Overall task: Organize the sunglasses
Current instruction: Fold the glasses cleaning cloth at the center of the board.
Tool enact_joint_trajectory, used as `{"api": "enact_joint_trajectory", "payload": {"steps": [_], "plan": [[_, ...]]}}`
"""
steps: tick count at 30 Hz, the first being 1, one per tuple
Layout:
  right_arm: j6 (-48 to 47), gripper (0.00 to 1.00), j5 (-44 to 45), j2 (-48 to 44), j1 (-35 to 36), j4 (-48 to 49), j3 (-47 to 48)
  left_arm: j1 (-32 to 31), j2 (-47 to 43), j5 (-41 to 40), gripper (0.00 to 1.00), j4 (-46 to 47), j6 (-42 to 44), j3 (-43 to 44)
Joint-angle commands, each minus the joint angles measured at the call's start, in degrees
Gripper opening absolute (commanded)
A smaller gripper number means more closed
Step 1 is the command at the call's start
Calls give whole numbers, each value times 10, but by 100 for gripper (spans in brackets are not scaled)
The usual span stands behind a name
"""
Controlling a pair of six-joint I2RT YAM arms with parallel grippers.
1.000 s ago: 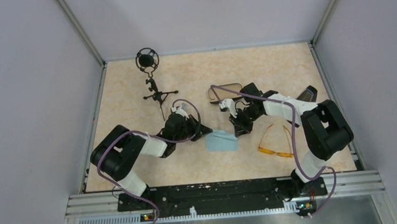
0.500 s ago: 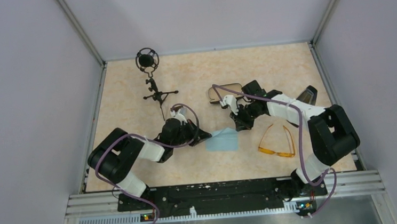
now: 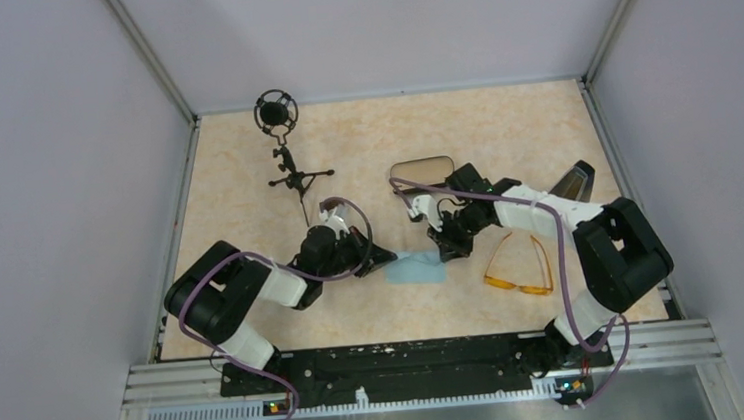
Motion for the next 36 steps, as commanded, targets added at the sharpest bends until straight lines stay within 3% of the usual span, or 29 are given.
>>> {"api": "enact_joint_trajectory", "payload": {"steps": [1,36], "plan": [[-17,0,-29,-17,8,-6,-1,2,2,11,0,46,-5,-16],[-31,0,-58,35,30,-29,-8,2,23,16,0,70,-8,-47]]}}
